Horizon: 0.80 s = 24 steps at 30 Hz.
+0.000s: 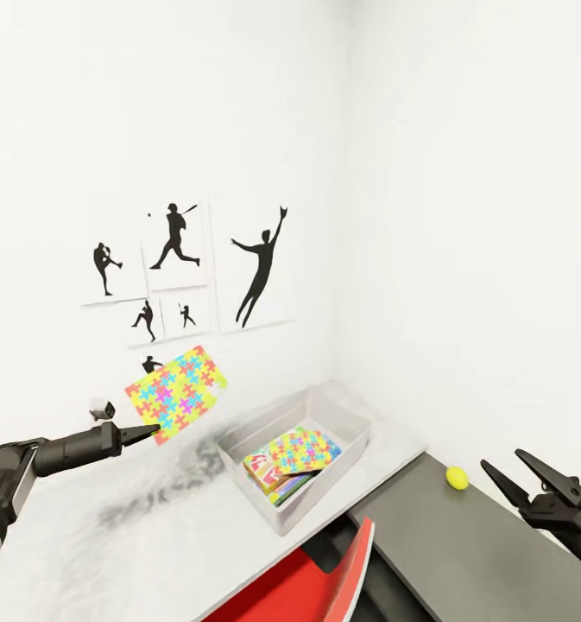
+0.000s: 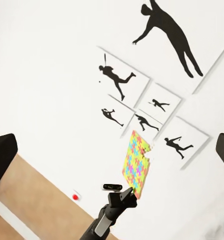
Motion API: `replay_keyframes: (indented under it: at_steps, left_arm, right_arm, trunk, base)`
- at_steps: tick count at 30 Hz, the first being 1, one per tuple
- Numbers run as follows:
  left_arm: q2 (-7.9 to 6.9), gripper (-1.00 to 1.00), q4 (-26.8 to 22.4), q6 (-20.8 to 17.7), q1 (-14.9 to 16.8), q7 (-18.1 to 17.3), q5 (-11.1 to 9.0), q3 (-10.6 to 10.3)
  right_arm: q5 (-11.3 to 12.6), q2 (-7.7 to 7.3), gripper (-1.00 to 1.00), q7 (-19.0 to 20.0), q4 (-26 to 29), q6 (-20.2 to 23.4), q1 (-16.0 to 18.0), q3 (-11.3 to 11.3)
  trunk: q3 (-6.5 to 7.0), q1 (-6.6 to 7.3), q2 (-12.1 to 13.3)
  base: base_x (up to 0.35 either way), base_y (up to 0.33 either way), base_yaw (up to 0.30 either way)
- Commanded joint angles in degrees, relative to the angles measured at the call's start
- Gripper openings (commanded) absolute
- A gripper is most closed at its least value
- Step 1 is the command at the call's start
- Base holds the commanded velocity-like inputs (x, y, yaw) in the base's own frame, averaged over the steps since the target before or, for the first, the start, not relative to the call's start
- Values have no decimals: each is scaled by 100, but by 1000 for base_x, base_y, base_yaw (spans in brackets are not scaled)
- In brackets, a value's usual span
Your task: Put all the toys in the child's room - the three board games (two on the bed and one on the table), the two jigsaw puzzles on the table, and the tennis ball on the table - inside the toy box on the table in the child's room.
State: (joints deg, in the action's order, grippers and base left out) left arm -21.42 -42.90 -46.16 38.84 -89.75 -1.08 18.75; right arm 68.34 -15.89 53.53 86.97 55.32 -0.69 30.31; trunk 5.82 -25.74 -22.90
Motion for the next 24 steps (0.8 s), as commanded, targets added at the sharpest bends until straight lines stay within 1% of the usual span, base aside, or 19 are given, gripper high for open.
replay_keyframes:
  at_steps: [1, 5, 8, 14, 20, 24]
  left_arm:
    - [-1, -100, 1, -59, 1, -25, 2, 7]
    - [-2, -100, 1, -59, 1, -25, 2, 13]
    - [-2, -100, 1, -59, 1, -25, 1, 14]
    - [-2, -100, 1, -59, 1, -25, 0, 17]
    - [-2, -100, 1, -59, 1, -25, 1, 23]
    - [-2, -100, 1, -59, 1, -25, -2, 23]
  right_arm:
    - [4, -1, 100, 9, 0, 25, -1, 2]
    - [4, -1, 100, 8, 3, 28, -1, 2]
    - [4, -1, 100, 8, 3, 28, -1, 2]
    - [4, -1, 100, 8, 4, 25, -1, 2]
    - [-2, 0, 100, -4, 4, 18, -1, 2]
    - [-4, 1, 100, -18, 4, 15, -1, 2]
  trunk:
    - [-1, -5, -2]
    - [-15, -5, -2]
    - [-29, -5, -2]
    - [-35, -5, -2]
    - [-36, -5, -2]
    - [-36, -5, -2]
  base:
    - [275, -24, -24]
    - [267, -13, -66]
    - [158, -36, -74]
    - [36, -9, -15]
    - [95, -1, -1]
    - [5, 0, 0]
